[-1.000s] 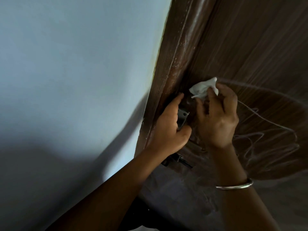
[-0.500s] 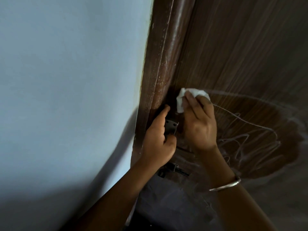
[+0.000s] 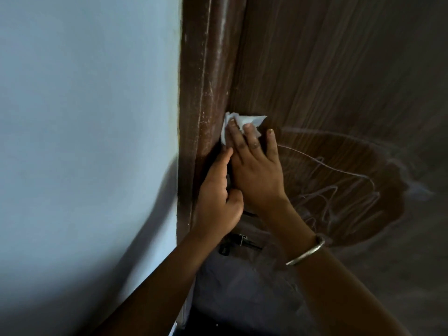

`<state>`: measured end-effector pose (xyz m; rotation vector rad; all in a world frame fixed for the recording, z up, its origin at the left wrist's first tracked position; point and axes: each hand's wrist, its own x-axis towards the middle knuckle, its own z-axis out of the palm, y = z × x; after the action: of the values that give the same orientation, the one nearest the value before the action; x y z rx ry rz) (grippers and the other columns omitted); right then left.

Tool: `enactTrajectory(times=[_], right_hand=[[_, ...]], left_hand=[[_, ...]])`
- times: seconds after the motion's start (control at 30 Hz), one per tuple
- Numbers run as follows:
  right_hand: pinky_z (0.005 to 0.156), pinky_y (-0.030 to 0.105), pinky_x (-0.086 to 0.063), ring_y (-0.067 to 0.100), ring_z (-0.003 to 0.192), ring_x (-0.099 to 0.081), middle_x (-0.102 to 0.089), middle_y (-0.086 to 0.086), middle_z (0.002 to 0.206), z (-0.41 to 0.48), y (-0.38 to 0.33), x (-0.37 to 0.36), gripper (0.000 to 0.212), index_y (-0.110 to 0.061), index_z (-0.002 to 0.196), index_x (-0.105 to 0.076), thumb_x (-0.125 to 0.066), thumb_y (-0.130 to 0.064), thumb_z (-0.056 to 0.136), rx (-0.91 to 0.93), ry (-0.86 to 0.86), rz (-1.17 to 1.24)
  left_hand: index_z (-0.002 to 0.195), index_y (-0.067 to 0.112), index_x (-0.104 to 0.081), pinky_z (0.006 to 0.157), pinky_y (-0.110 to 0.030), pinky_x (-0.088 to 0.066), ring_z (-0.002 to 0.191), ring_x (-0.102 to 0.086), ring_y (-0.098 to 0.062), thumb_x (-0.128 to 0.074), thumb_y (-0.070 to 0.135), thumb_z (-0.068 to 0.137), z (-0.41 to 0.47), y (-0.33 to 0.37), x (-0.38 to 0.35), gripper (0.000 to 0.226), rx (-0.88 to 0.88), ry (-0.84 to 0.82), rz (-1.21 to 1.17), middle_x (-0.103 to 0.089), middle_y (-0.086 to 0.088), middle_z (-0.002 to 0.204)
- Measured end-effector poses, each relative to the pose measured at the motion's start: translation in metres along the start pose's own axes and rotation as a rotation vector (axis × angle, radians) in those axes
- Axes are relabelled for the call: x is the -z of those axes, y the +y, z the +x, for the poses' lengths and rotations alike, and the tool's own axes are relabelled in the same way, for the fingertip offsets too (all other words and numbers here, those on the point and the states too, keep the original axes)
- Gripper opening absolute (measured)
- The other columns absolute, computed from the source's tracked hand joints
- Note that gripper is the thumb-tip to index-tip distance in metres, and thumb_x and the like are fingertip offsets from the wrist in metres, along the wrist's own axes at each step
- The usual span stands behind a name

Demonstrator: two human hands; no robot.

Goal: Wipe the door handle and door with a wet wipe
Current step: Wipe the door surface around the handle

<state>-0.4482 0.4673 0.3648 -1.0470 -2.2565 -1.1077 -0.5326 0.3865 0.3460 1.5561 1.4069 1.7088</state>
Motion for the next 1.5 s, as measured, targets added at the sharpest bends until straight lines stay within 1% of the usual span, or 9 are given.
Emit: enactTrajectory(times=[0.2, 0.37, 0.53, 0.73, 0.9, 1.07, 1.23, 1.4, 1.5], right_hand=[[0.113, 0.051, 0.009, 0.021, 0.142, -0.003, -0.009, 0.004, 0.155, -0.031, 0.008, -0.006, 0.082, -0.009, 0.148, -0.011, -0.056, -0.038, 0.085, -0.198, 0.049, 0.023], [0.113, 0.052, 0.004, 0.022, 0.141, -0.004, -0.018, 0.007, 0.155, -0.012, 0.004, 0.006, 0.069, -0.01, 0.147, -0.02, -0.046, -0.041, 0.091, -0.163, 0.021, 0.023], [0.112, 0.054, 0.006, 0.025, 0.141, -0.004, -0.007, 0.011, 0.154, -0.049, 0.032, 0.013, 0.072, -0.006, 0.147, -0.013, -0.044, -0.039, 0.091, -0.6, 0.084, 0.094], [0.111, 0.054, 0.002, 0.025, 0.14, -0.011, -0.023, 0.013, 0.153, -0.033, 0.035, 0.024, 0.067, -0.008, 0.146, -0.018, -0.04, -0.041, 0.092, -0.442, 0.046, 0.055], [0.111, 0.055, 0.007, 0.034, 0.141, -0.004, -0.003, 0.021, 0.154, -0.08, 0.077, 0.034, 0.081, -0.002, 0.146, -0.002, -0.043, -0.045, 0.091, -0.872, 0.054, 0.114], [0.109, 0.057, 0.001, 0.031, 0.139, -0.006, -0.007, 0.015, 0.153, -0.081, 0.069, 0.036, 0.077, -0.002, 0.146, -0.008, -0.034, -0.049, 0.092, -0.657, -0.031, 0.125], [0.11, 0.057, 0.004, 0.034, 0.142, -0.004, -0.005, 0.023, 0.154, -0.114, 0.113, 0.041, 0.082, -0.001, 0.147, -0.003, -0.034, -0.052, 0.091, -0.993, 0.01, 0.125], [0.111, 0.053, 0.003, 0.032, 0.14, -0.001, -0.004, 0.019, 0.153, -0.123, 0.086, 0.037, 0.083, 0.0, 0.146, -0.003, -0.036, -0.053, 0.091, -0.797, -0.08, 0.155], [0.111, 0.053, 0.005, 0.025, 0.14, 0.002, -0.008, 0.019, 0.155, -0.119, 0.109, 0.04, 0.081, -0.003, 0.147, -0.005, -0.036, -0.053, 0.091, -0.87, 0.002, 0.143]], left_hand=[[0.14, 0.017, -0.031, 0.111, -0.027, -0.028, 0.135, -0.031, -0.006, -0.041, 0.004, 0.07, 0.001, -0.002, 0.005, 0.071, -0.003, 0.036, -0.012, -0.035, 0.004, 0.144], [0.14, 0.015, -0.032, 0.104, -0.012, -0.029, 0.134, -0.032, -0.005, -0.044, 0.004, 0.075, 0.001, 0.009, -0.006, 0.067, -0.088, -0.012, 0.023, -0.036, 0.005, 0.143], [0.139, 0.02, -0.03, 0.105, -0.012, -0.028, 0.134, -0.031, -0.003, -0.044, 0.002, 0.075, 0.005, 0.009, -0.007, 0.067, -0.129, -0.014, 0.004, -0.034, 0.007, 0.143], [0.14, 0.01, -0.03, 0.11, -0.028, -0.032, 0.136, -0.029, -0.009, -0.044, 0.0, 0.078, 0.005, 0.033, -0.037, 0.065, -0.175, -0.167, 0.047, -0.035, -0.005, 0.147], [0.139, 0.011, -0.03, 0.106, -0.012, -0.026, 0.137, -0.026, -0.006, -0.044, 0.0, 0.077, 0.005, 0.037, -0.045, 0.065, -0.217, -0.176, 0.02, -0.032, -0.003, 0.147], [0.136, 0.0, -0.035, 0.11, -0.027, -0.032, 0.136, -0.03, -0.012, -0.045, -0.007, 0.076, 0.002, 0.05, -0.072, 0.061, -0.312, -0.169, 0.018, -0.035, -0.011, 0.144], [0.136, -0.001, -0.034, 0.11, -0.028, -0.03, 0.137, -0.028, -0.017, -0.045, -0.013, 0.076, -0.003, 0.055, -0.083, 0.061, -0.432, -0.231, -0.02, -0.034, -0.014, 0.145], [0.135, -0.002, -0.033, 0.111, -0.033, -0.031, 0.137, -0.025, -0.015, -0.046, -0.009, 0.079, -0.009, 0.058, -0.1, 0.059, -0.412, -0.245, 0.02, -0.031, -0.012, 0.146], [0.137, 0.0, -0.033, 0.11, -0.035, -0.032, 0.138, -0.025, -0.014, -0.047, -0.008, 0.079, -0.013, 0.059, -0.106, 0.06, -0.449, -0.297, 0.033, -0.029, -0.01, 0.147]])
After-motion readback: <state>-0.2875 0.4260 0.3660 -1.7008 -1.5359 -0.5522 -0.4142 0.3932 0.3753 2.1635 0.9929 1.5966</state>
